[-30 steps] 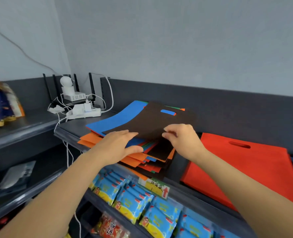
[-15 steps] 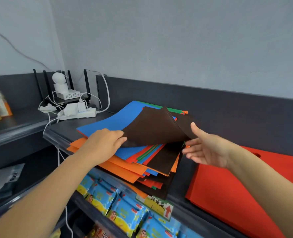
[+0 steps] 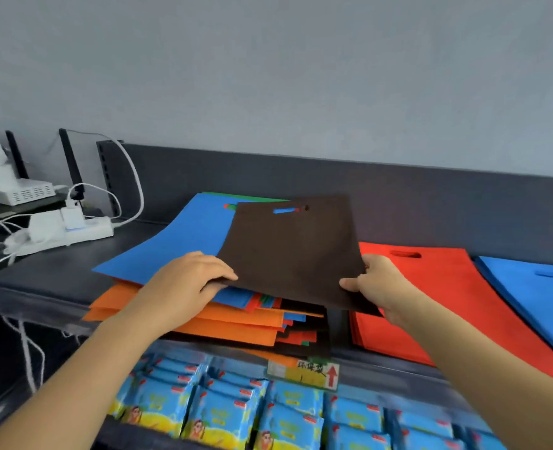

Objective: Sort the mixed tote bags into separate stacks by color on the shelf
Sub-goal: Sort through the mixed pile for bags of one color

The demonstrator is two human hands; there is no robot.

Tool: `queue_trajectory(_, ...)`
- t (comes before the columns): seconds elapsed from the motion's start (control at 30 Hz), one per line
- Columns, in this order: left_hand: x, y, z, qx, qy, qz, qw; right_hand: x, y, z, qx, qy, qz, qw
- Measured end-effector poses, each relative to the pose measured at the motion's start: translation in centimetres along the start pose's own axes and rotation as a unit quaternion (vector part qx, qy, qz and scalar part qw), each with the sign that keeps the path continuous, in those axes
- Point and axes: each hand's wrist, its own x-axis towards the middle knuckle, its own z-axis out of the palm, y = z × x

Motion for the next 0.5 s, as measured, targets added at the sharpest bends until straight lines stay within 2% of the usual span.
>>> queue_trajectory(0.23, 1.6, 4.4, 2.0, -0.030, 0.018, 0.054, 0.998, -3.1, 2.3, -4.1, -0.170, 0.138, -0.060, 0.974)
queue_trajectory(0.5, 3.6, 11.6, 3.5, -0.006, 0.042, 0.160, 0.986, -5.8, 5.7, -11.0, -0.183, 0.214, -0.054, 0.958)
